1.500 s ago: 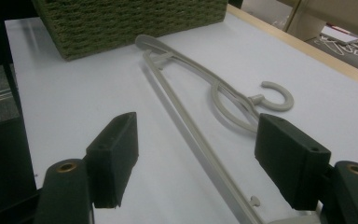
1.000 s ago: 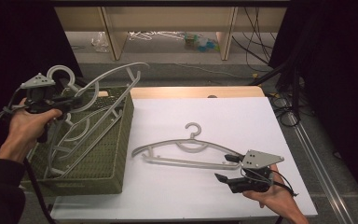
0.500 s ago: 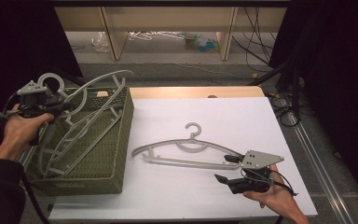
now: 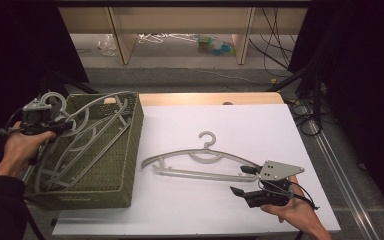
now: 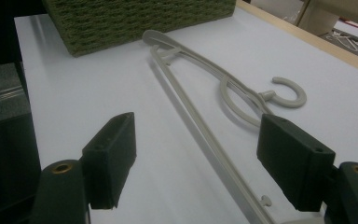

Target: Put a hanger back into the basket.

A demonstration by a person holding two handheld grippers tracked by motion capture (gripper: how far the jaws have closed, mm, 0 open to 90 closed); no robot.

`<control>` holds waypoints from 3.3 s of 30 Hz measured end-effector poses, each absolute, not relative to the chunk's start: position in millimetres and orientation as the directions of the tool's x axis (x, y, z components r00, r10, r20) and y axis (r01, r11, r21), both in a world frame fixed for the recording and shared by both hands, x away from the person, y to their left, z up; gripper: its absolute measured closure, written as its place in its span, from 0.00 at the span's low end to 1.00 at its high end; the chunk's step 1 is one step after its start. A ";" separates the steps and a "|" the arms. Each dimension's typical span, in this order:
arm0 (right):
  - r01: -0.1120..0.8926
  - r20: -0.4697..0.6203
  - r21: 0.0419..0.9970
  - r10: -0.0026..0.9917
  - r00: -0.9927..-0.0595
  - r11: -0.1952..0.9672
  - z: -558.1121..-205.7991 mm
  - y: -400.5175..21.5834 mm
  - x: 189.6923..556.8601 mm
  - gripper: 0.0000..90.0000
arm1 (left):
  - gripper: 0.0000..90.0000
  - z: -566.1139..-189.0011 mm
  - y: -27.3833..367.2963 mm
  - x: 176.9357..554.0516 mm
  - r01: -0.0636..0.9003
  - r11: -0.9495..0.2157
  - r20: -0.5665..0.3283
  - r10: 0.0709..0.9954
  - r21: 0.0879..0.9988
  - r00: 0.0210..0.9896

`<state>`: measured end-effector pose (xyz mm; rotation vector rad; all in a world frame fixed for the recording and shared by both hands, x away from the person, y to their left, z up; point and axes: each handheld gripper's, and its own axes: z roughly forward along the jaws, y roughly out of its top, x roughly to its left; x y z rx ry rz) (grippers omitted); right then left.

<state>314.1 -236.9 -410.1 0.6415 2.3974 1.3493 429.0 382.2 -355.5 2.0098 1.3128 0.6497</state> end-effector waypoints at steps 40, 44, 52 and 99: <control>0.231 -0.052 0.857 0.524 -0.850 0.460 -412.2 -237.1 315.5 0.32 | 0.63 -409.5 365.4 446.3 0.747 -0.300 0.085 0.946 0.593 0.312; 0.239 -0.048 0.851 0.524 -0.851 0.467 -412.0 -238.2 315.9 0.32 | 0.51 -401.3 366.2 440.4 0.729 -0.275 0.081 0.953 0.627 0.291; 0.244 -0.045 0.849 0.524 -0.850 0.468 -412.3 -239.0 315.9 0.32 | 0.43 -369.4 346.1 404.5 0.587 -0.294 0.085 0.930 0.755 0.358; 0.266 -0.040 0.841 0.545 -0.838 0.471 -420.5 -233.4 317.5 0.22 | 0.23 -408.9 167.6 280.2 0.296 -0.162 -0.106 0.692 0.942 0.714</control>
